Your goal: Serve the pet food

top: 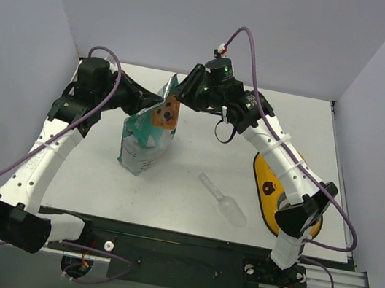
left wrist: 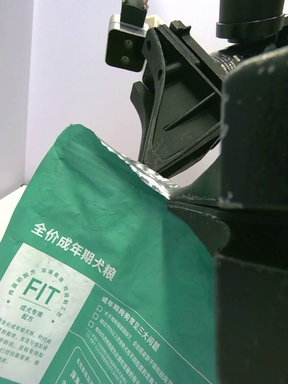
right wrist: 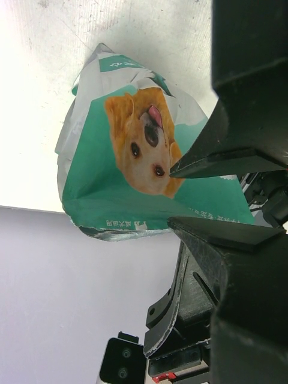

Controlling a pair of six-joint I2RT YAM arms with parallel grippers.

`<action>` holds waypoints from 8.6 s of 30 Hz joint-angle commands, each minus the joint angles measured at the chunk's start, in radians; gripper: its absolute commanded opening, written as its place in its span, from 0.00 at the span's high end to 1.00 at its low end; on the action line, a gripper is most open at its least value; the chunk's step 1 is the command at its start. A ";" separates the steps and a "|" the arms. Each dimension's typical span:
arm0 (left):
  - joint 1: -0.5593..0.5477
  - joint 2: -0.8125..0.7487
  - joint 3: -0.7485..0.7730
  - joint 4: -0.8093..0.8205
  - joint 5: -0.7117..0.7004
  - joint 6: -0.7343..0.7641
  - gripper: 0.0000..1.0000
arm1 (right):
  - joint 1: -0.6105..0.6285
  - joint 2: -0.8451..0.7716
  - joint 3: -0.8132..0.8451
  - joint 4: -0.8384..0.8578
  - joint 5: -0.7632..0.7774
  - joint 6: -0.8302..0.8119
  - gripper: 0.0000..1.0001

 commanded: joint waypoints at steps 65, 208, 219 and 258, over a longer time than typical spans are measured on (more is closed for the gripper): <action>-0.145 0.207 0.457 -0.443 -0.258 0.527 0.73 | -0.017 -0.028 -0.084 0.165 -0.131 -0.064 1.00; -0.292 0.252 0.609 -0.580 -0.655 0.651 0.97 | 0.081 -0.002 0.048 -0.109 0.074 -0.237 1.00; -0.297 0.228 0.480 -0.556 -0.780 0.728 0.53 | 0.064 -0.058 -0.038 -0.030 0.027 -0.190 1.00; -0.289 0.314 0.745 -0.794 -0.793 0.722 0.57 | 0.052 0.005 0.098 -0.103 -0.039 -0.246 1.00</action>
